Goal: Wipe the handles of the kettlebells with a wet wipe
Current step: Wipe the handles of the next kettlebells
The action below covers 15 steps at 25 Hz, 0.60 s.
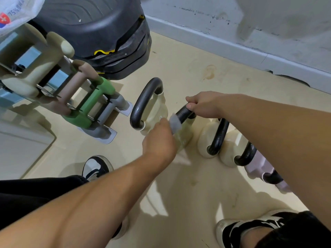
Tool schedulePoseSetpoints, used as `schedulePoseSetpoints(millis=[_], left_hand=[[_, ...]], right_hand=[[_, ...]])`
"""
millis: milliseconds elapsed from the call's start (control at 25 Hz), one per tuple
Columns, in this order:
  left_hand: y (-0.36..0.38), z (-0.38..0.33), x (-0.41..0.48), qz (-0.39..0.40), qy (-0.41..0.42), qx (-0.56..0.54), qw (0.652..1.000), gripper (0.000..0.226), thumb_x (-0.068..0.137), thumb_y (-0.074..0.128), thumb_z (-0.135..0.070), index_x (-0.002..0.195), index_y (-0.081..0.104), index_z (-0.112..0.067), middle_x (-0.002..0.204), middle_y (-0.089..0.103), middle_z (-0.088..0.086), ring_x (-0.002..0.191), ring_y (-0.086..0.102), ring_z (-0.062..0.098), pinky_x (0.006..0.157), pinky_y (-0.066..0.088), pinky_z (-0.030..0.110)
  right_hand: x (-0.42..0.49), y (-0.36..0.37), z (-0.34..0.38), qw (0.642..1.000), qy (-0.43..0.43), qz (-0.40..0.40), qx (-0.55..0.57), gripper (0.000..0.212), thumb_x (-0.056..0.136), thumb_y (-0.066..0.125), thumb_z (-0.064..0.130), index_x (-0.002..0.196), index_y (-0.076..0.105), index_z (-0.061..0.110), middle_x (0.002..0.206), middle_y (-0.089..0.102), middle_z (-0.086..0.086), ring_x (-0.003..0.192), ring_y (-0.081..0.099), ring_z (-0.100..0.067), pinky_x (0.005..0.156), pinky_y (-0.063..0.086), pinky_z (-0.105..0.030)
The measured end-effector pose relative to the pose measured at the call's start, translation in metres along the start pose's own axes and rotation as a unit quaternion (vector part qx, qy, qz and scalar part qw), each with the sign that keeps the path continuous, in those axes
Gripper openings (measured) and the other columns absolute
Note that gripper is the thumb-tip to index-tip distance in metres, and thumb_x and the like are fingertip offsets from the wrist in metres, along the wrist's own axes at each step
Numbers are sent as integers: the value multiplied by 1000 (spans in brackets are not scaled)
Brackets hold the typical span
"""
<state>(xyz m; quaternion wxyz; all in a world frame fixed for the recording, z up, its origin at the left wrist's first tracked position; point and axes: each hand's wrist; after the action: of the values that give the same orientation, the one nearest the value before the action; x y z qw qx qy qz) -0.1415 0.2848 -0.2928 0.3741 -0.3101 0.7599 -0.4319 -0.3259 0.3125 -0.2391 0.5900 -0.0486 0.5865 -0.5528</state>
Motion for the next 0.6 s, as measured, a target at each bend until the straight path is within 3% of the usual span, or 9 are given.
schedulePoseSetpoints(millis=[80,160,200,280,360,440,520,600], left_hand=[[-4,-20,24,32,59,89,994,34,95,52,-16,128,43,-14,115,56,4,99,64,29,68,44,37],[-1,-29,27,26,102,142,984,57,96,52,-13,148,29,-10,127,50,9,109,61,31,74,47,39],[3,-27,19,0,134,163,977,67,94,50,-11,155,21,-8,131,48,12,110,59,33,77,48,40],[8,-14,-9,-58,214,196,955,74,89,37,-12,160,19,-4,138,47,21,106,57,39,76,50,44],[2,-6,-24,-25,239,265,934,78,84,17,-18,160,10,-2,150,35,29,116,51,42,85,49,44],[-10,-23,-5,20,233,325,916,78,87,18,-18,159,-9,-2,152,26,26,127,42,38,94,45,41],[-13,-55,28,18,204,324,923,74,94,39,-15,159,4,-5,138,38,17,117,49,34,81,47,39],[-7,-86,59,86,193,327,921,46,94,50,-12,139,39,-11,116,45,10,103,51,30,73,43,37]], right_hand=[[0,1,-1,999,-2,0,32,48,106,37,39,150,46,22,156,45,-2,143,39,-27,116,31,-40],[-3,0,-5,996,-2,-2,90,43,105,41,35,145,53,26,153,48,6,141,40,-22,114,32,-34],[-3,1,-9,993,0,-10,119,33,104,42,29,129,64,24,138,58,3,129,48,-23,105,38,-30],[0,0,-11,992,8,-24,122,21,104,40,16,96,59,18,104,57,-5,101,46,-22,83,40,-28],[0,-2,-12,989,33,-49,139,13,104,39,10,102,50,17,108,50,-7,99,42,-20,87,41,-31],[1,-6,-14,981,48,-58,178,11,104,39,11,106,50,15,112,49,-8,99,43,-21,88,43,-31],[-2,-8,-15,982,26,-65,175,16,103,42,12,107,58,8,110,52,-9,98,44,-23,77,41,-28],[-6,-10,-19,968,37,-123,215,20,96,46,11,106,64,9,103,55,-7,95,47,-26,72,40,-28]])
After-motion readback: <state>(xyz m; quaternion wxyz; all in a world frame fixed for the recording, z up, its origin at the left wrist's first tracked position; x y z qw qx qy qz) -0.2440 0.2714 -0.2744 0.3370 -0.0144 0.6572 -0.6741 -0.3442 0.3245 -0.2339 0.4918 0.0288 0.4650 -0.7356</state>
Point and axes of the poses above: each hand's wrist, its own x-axis towards the middle knuckle, its own y-axis out of the palm, z = x × y
